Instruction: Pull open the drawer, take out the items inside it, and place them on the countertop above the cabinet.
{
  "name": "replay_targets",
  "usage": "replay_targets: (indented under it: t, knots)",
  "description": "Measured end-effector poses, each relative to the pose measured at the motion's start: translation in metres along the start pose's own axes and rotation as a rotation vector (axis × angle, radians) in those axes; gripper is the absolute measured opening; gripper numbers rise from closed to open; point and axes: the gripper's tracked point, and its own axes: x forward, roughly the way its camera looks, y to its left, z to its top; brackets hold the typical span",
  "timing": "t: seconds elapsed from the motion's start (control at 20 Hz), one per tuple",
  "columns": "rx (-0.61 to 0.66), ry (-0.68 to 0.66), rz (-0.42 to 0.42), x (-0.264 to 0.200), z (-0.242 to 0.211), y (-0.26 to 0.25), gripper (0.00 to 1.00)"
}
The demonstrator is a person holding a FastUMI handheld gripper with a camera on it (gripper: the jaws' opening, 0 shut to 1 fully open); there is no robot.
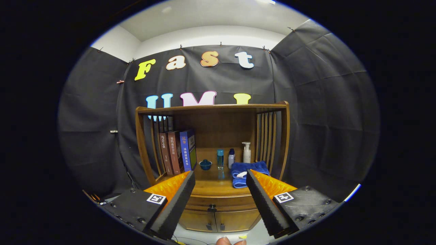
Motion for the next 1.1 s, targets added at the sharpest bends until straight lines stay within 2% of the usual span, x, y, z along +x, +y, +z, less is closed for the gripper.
replay_targets:
  t: [0.55, 0.7, 0.85, 1.1]
  knots:
    - [0.000, -0.022, 0.006, 0.004, -0.001, 0.005, 0.99]
    - [-0.013, -0.037, -0.002, 0.013, -0.015, 0.007, 0.99]
    - [0.027, -0.053, 0.006, 0.023, -0.032, 0.012, 0.99]
    - [0.030, -0.047, 0.005, 0.047, -0.080, 0.017, 0.99]
